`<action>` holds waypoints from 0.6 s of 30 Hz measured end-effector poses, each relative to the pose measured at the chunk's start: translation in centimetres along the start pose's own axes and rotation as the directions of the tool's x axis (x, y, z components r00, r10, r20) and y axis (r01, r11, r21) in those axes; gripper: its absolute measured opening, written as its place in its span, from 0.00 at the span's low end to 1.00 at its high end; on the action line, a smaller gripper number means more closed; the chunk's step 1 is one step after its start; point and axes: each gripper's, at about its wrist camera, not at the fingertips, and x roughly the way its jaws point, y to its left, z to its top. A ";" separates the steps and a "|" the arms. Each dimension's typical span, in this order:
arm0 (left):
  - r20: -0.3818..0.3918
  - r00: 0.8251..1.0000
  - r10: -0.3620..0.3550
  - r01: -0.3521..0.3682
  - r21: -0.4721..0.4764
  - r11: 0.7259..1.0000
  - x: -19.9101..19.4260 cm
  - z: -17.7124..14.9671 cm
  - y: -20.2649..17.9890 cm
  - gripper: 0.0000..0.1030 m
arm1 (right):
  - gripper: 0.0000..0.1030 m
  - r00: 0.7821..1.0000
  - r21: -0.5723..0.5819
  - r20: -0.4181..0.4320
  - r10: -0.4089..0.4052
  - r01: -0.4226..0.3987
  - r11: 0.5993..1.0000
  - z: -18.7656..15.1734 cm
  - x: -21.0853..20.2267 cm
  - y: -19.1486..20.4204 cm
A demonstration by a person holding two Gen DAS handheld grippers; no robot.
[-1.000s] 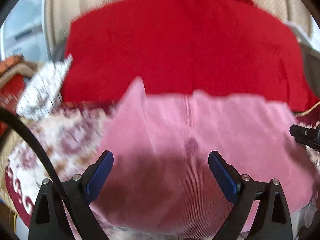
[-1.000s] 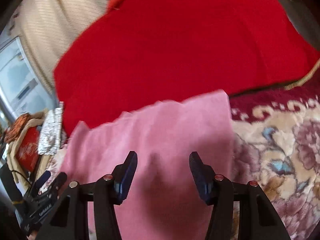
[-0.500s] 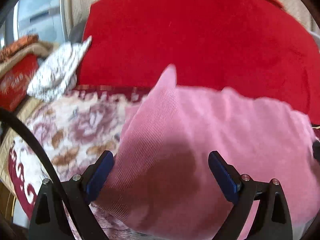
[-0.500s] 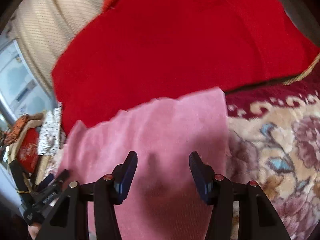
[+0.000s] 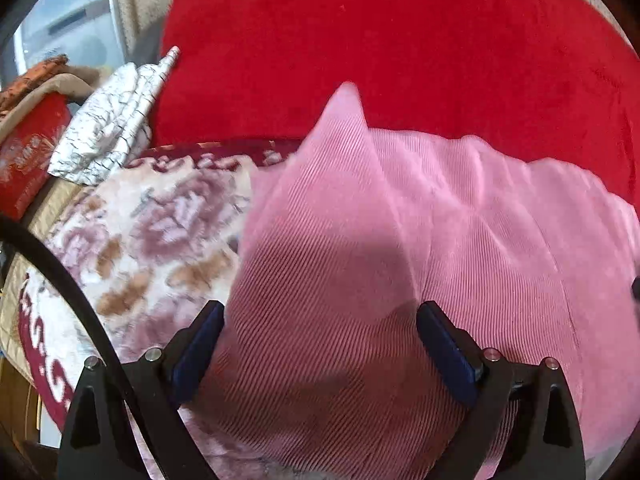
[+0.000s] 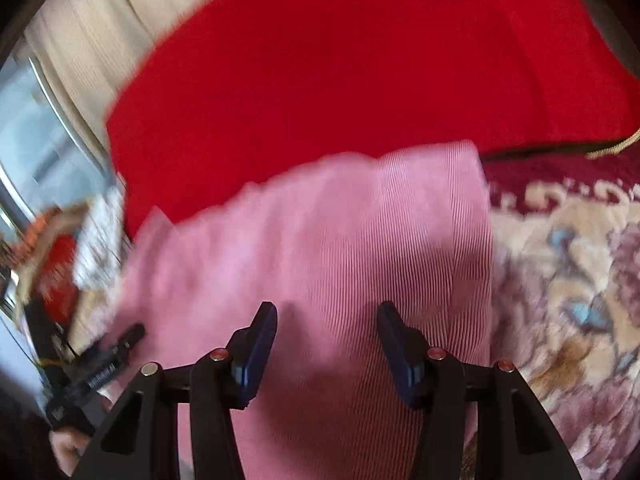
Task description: Fold large clothes
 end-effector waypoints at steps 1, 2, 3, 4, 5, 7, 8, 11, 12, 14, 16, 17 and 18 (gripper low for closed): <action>0.011 1.000 0.009 -0.009 0.008 1.000 -0.2 0.1 -0.1 0.95 | 0.55 1.000 -0.022 0.007 -0.014 0.014 1.000 0.0 -0.2 0.5; 0.019 1.000 0.011 -0.012 0.012 1.000 -0.5 0.1 -0.2 0.95 | 0.55 1.000 -0.024 0.014 -0.010 0.010 1.000 0.1 -0.7 0.9; 0.029 1.000 0.010 -0.010 0.007 1.000 -0.9 0.1 -0.1 0.95 | 0.55 0.999 -0.020 0.031 0.018 -0.017 1.000 0.2 -1.2 1.1; 0.046 0.999 0.006 -0.006 -0.006 1.000 -1.3 0.2 0.2 0.95 | 0.55 0.997 -0.021 0.049 0.056 -0.055 0.998 0.2 -1.6 1.4; 0.070 0.998 0.006 -0.004 -0.022 1.000 -1.7 0.3 0.5 0.95 | 0.55 0.995 -0.030 0.065 0.079 -0.077 0.997 0.4 -1.9 1.8; 0.116 0.993 0.010 -0.005 -0.050 0.999 -2.5 0.5 1.2 0.95 | 0.55 0.992 -0.066 0.083 0.090 -0.084 0.994 0.6 -1.9 3.0; 0.113 0.993 0.022 -0.015 -0.058 0.998 -2.5 0.6 1.5 0.95 | 0.55 0.992 -0.075 0.072 0.100 -0.095 0.993 0.6 -1.5 3.4; 0.031 0.999 0.040 -0.037 -0.094 0.995 -0.5 0.4 2.5 0.95 | 0.55 0.994 -0.054 -0.021 0.112 -0.113 0.992 0.6 1.4 3.9; 0.004 1.000 0.016 -0.016 -0.094 0.995 0.1 0.2 2.6 0.95 | 0.56 0.995 -0.057 -0.052 0.090 -0.093 0.994 0.6 2.4 3.9; 0.019 1.000 0.018 -0.016 -0.073 0.997 -0.2 0.3 2.5 0.95 | 0.56 0.996 -0.069 -0.038 0.079 -0.081 0.994 0.6 2.2 4.3; 0.061 0.998 0.030 -0.028 -0.046 0.999 -1.1 0.5 2.1 0.95 | 0.56 0.992 -0.050 -0.011 0.123 -0.123 0.991 0.9 1.2 4.5; 0.082 0.996 0.041 -0.039 -0.035 0.999 -1.7 0.4 1.8 0.95 | 0.56 0.990 -0.047 0.016 0.141 -0.140 0.989 0.9 0.6 4.5; 0.103 0.993 0.052 -0.049 -0.030 0.998 -2.2 0.4 1.8 0.95 | 0.56 0.990 -0.053 0.035 0.137 -0.135 0.989 0.9 0.2 4.5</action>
